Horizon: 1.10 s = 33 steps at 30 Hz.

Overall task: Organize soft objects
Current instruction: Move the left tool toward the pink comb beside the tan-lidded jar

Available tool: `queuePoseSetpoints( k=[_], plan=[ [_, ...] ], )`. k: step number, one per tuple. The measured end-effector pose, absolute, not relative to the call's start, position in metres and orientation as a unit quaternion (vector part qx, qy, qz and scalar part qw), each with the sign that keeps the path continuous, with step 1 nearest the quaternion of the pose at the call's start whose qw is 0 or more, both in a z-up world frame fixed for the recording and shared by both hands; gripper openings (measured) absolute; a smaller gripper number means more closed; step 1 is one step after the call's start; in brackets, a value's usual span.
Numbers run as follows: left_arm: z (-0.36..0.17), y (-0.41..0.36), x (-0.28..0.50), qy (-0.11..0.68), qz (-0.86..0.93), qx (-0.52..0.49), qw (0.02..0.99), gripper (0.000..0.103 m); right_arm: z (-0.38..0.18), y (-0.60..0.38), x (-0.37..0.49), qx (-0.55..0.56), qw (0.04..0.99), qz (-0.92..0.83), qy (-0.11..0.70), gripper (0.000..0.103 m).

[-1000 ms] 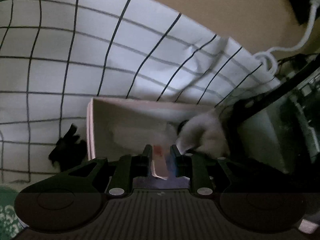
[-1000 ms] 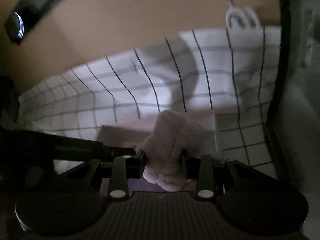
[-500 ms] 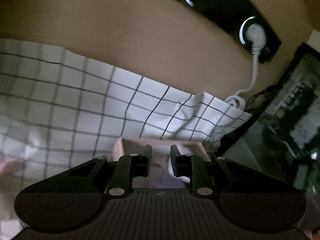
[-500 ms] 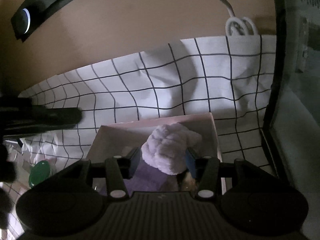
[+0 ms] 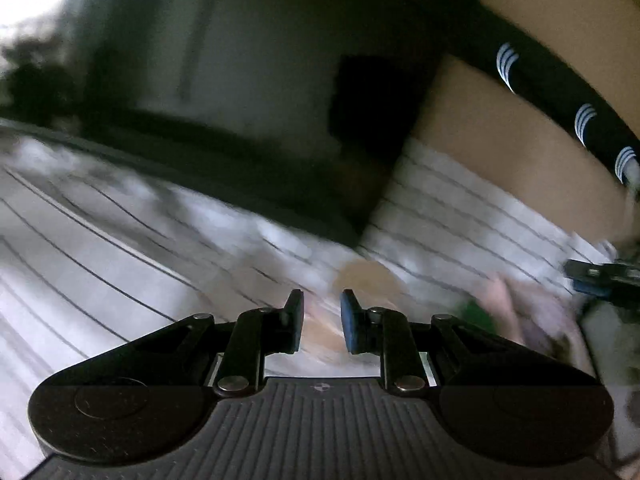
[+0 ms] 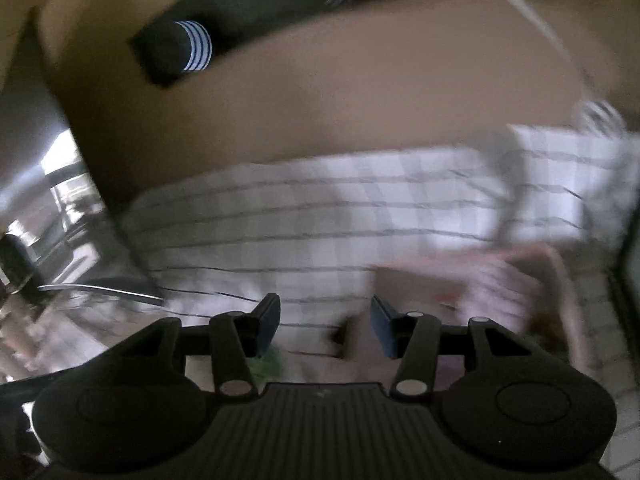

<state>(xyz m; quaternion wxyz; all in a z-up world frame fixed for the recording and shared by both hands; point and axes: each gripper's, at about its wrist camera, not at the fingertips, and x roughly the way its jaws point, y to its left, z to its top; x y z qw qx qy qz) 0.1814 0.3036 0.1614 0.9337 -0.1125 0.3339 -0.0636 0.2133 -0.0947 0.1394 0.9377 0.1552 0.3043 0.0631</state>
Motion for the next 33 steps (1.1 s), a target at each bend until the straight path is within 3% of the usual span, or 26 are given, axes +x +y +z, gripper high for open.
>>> queuePoseSetpoints(
  k=[9, 16, 23, 29, 33],
  plan=[
    [0.19, 0.379, 0.202, 0.303, -0.025, -0.017, 0.953, 0.022, 0.196, -0.011, 0.254, 0.217, 0.921, 0.079, 0.314, 0.05],
    [0.133, 0.365, 0.245, 0.378, -0.133, -0.069, 0.914, 0.022, 0.186, 0.036, 0.279, 0.08, 0.906, 0.152, 0.387, 0.05],
    [0.078, 0.331, 0.286, 0.432, -0.183, -0.044, 0.882, 0.022, 0.155, 0.037, 0.319, 0.055, 0.883, 0.152, 0.441, 0.049],
    [0.053, 0.311, 0.292, 0.418, -0.215, -0.042, 0.882, 0.022, 0.111, 0.018, 0.376, 0.16, 0.827, 0.155, 0.516, 0.042],
    [0.046, 0.307, 0.292, 0.409, -0.215, -0.032, 0.886, 0.022, 0.076, 0.027, 0.409, 0.222, 0.782, 0.157, 0.561, 0.024]
  ],
)
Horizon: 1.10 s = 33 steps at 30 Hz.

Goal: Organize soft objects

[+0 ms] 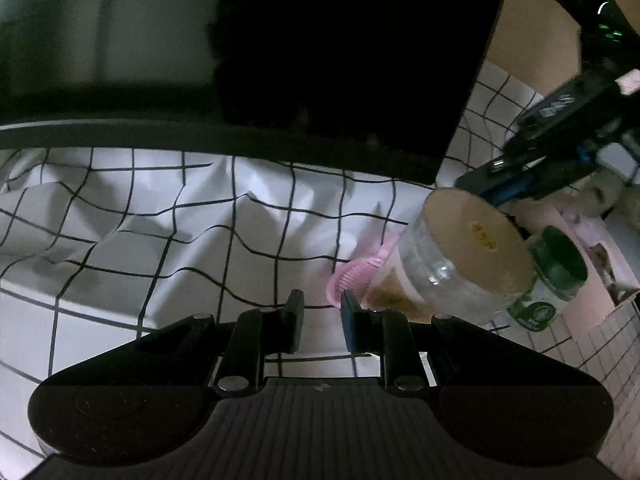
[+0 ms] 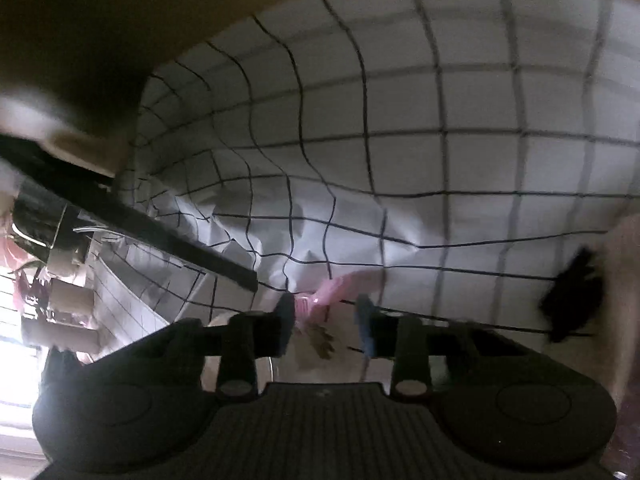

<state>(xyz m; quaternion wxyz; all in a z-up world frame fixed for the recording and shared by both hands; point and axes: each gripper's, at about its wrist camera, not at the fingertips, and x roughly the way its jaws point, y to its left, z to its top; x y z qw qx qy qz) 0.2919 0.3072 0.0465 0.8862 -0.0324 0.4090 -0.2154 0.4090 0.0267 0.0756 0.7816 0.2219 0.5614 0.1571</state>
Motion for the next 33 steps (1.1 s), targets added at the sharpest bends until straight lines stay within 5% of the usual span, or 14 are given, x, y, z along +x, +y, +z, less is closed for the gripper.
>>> queuePoseSetpoints(
  k=[4, 33],
  plan=[
    [0.044, 0.316, 0.289, 0.404, -0.213, -0.039, 0.889, 0.022, 0.051, 0.047, 0.431, 0.213, 0.77, 0.15, 0.583, 0.016],
    [0.033, 0.293, 0.334, 0.42, -0.33, 0.05, 0.844, 0.022, 0.001, 0.052, 0.46, 0.322, 0.697, 0.208, 0.606, 0.01]
  ],
)
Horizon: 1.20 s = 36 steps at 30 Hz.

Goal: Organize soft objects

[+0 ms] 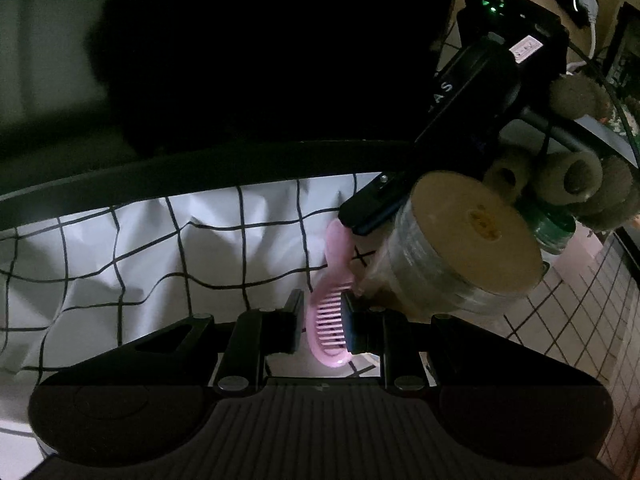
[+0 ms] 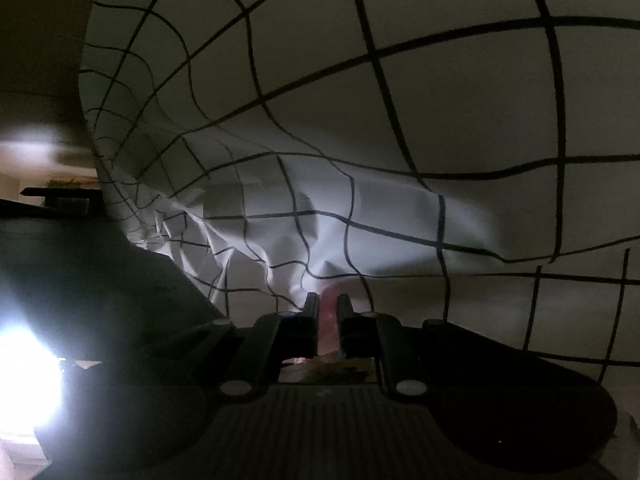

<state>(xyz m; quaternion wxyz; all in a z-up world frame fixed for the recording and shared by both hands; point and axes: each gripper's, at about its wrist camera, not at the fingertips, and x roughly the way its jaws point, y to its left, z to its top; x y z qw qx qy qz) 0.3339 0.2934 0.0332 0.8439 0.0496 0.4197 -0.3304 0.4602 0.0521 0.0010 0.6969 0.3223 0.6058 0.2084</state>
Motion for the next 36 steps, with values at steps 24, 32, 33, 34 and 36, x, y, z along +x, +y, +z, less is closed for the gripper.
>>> queuePoseSetpoints(
  k=[24, 32, 33, 34, 36],
  plan=[
    [0.026, 0.275, 0.335, 0.435, -0.335, 0.148, 0.823, 0.03, 0.082, 0.018, 0.382, 0.08, 0.843, 0.192, 0.496, 0.027],
    [0.023, 0.261, 0.333, 0.431, -0.307, 0.159, 0.834, 0.03, 0.08, 0.009, 0.374, 0.075, 0.854, 0.159, 0.49, 0.032],
    [0.025, 0.264, 0.328, 0.431, -0.303, 0.157, 0.835, 0.03, 0.08, 0.007, 0.374, 0.077, 0.855, 0.155, 0.489, 0.032],
    [0.026, 0.266, 0.325, 0.433, -0.297, 0.152, 0.837, 0.03, 0.08, 0.006, 0.374, 0.078, 0.855, 0.154, 0.49, 0.032],
    [0.024, 0.271, 0.323, 0.441, -0.287, 0.139, 0.839, 0.029, 0.08, 0.007, 0.372, 0.077, 0.855, 0.152, 0.49, 0.032]
  ],
)
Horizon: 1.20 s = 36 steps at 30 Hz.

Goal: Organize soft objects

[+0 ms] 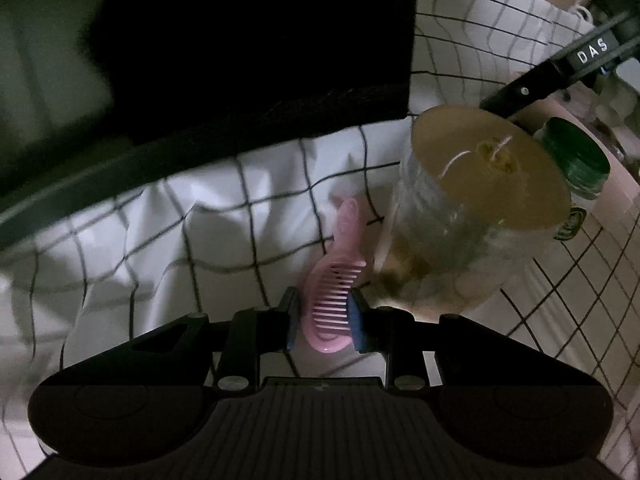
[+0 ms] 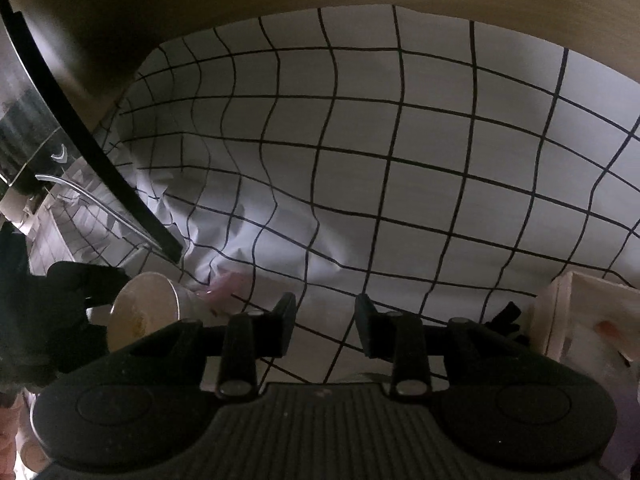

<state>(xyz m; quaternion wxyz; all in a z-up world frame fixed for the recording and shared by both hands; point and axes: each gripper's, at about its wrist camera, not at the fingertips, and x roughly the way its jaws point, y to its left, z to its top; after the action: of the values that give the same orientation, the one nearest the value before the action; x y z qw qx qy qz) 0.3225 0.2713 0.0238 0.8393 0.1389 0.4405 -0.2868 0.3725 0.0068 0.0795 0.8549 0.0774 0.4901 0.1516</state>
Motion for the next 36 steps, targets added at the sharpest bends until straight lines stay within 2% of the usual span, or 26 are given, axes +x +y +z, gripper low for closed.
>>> queuePoseSetpoints(
  k=[5, 8, 12, 17, 23, 31, 36],
  plan=[
    [0.026, 0.279, 0.305, 0.446, -0.257, 0.132, 0.847, 0.029, 0.086, 0.004, 0.372, 0.046, 0.868, 0.127, 0.478, 0.032],
    [0.025, 0.276, 0.306, 0.449, -0.241, 0.133, 0.85, 0.03, 0.092, -0.016, 0.382, 0.074, 0.873, 0.095, 0.473, 0.035],
    [0.022, 0.272, 0.306, 0.452, -0.232, 0.121, 0.853, 0.03, 0.09, -0.048, 0.406, 0.134, 0.833, 0.081, 0.531, 0.035],
    [0.02, 0.273, 0.304, 0.446, -0.229, 0.117, 0.857, 0.03, 0.07, -0.052, 0.416, 0.082, 0.796, 0.069, 0.596, 0.035],
    [0.018, 0.281, 0.299, 0.438, -0.225, 0.103, 0.864, 0.03, 0.056, -0.05, 0.421, 0.055, 0.784, 0.055, 0.616, 0.034],
    [0.016, 0.286, 0.298, 0.432, -0.227, 0.089, 0.869, 0.03, 0.073, -0.033, 0.403, -0.048, 0.786, 0.112, 0.606, 0.034],
    [0.016, 0.286, 0.298, 0.432, -0.226, 0.088, 0.869, 0.03, 0.074, -0.016, 0.372, -0.239, 0.765, 0.205, 0.562, 0.034]
  ],
)
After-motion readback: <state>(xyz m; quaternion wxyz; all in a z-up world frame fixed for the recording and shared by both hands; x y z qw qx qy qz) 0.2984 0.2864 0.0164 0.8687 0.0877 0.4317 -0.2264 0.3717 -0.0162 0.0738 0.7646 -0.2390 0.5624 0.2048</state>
